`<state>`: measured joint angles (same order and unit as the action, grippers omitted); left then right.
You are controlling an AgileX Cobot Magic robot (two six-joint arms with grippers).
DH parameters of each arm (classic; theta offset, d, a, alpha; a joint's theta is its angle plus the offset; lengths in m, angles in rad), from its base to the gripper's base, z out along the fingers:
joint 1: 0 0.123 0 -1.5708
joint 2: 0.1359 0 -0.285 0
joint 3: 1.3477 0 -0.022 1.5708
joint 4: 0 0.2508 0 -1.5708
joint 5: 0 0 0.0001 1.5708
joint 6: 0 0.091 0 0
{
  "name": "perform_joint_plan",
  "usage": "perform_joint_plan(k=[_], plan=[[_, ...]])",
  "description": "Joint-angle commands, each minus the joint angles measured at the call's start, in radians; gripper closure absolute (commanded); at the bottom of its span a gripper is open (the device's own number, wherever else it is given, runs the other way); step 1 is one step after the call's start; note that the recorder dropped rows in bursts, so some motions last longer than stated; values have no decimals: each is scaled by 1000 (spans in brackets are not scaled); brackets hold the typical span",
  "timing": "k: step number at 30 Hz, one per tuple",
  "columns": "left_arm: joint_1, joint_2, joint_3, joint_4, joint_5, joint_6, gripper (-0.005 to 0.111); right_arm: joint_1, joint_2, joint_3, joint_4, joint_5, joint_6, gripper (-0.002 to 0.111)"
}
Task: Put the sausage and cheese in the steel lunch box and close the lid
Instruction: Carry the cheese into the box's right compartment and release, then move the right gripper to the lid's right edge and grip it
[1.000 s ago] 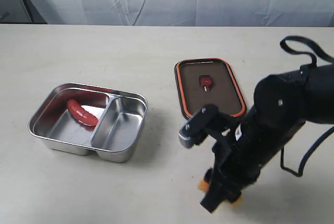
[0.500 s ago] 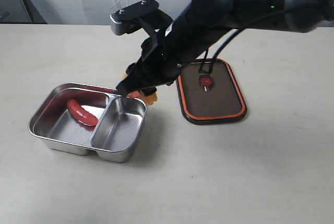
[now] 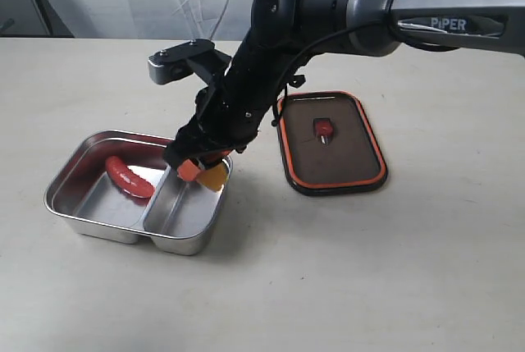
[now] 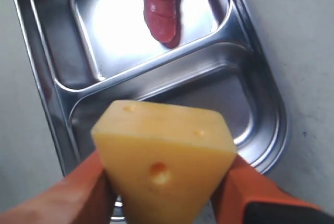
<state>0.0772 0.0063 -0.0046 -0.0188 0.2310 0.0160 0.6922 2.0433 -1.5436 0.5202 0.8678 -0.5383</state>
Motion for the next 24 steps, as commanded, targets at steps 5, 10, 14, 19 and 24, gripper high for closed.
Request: perform_joint_plan(k=[5,10,14,19,24], plan=[[1,-6,5,7,1,-2,107,-4,-4,-7,29,-47,-9,59],[1,-6,5,7,1,-2,107,-4,-4,-7,25,-30,-9,43],[1,-6,5,7,1,-2,107,-4,-7,-14,-7,3,-7,43],[1,-6,5,7,1,-2,107,-41,-49,-53,-126,57,168,43],[1,-6,5,7,1,-2,107,-148,-103,-83,-313,136,391,43]])
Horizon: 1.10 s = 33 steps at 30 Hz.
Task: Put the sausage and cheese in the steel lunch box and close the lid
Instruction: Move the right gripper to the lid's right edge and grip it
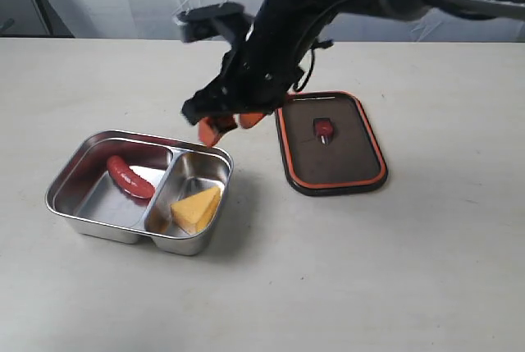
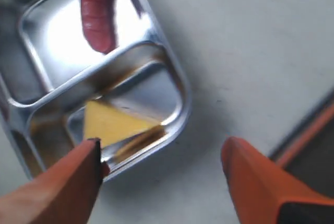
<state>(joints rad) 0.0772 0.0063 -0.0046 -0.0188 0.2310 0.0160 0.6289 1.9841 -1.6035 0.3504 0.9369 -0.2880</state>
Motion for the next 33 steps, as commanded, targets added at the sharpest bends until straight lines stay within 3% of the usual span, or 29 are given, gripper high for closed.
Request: perform_joint_plan(k=[1,9,13,33], plan=[[1,-6,5,7,1,-2,107,-112,-48,-25,-179,92,165,43],[1,-6,5,7,1,-2,107,-345,-13,-25,-232,183,216,43],[1,-6,5,7,1,-2,107,-409,17,-25,-234,194,217,43],[1,-6,5,7,1,-2,107,-418,223,-25,-260,177,217,43]])
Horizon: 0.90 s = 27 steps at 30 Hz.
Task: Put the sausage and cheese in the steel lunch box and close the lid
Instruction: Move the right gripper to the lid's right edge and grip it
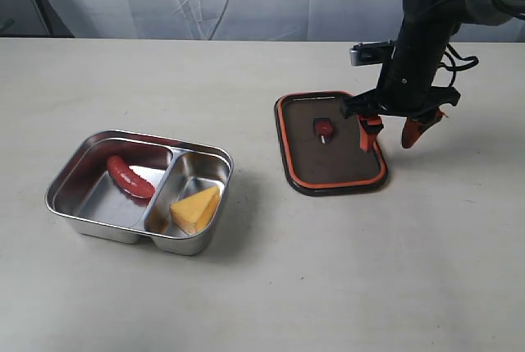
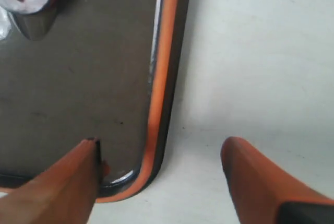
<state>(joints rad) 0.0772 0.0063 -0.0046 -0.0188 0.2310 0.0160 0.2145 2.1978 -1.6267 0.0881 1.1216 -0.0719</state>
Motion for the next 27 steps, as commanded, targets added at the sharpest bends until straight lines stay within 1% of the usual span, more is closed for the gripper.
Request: perform_joint_plan(k=[1,9,11,14,16,23,27], plan=[[1,-6,5,7,1,-2,107,-4,12,-2,2,-7,1,43],[1,-6,5,7,1,-2,107,-4,49,-2,2,-7,1,44],[1,-6,5,7,1,-2,107,-4,51,-2,2,-7,1,48],[1,-6,5,7,1,-2,107,-4,51,-2,2,-5,1,63],[1,-6,5,7,1,-2,107,-4,51,-2,2,-5,1,76],[1,-6,5,7,1,-2,107,-4,51,-2,2,-5,1,109],[1,-6,5,7,1,-2,107,-4,51,-2,0,-5,1,109]])
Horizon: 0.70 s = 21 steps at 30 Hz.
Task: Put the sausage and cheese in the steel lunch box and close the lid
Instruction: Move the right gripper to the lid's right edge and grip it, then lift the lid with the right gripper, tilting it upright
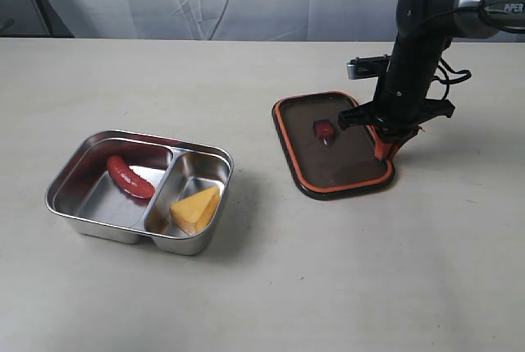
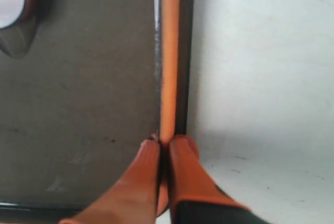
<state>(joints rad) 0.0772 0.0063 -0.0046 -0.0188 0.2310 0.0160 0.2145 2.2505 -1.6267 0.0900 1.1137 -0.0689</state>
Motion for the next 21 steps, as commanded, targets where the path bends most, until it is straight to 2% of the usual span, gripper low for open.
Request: perform_joint_plan(k=[1,21], plan=[[1,-6,5,9,1,-2,107,-4,-2,-2,-8,2,-2,109],[1,-6,5,12,1,-2,107,-4,-111,-2,42,14,-35,109]])
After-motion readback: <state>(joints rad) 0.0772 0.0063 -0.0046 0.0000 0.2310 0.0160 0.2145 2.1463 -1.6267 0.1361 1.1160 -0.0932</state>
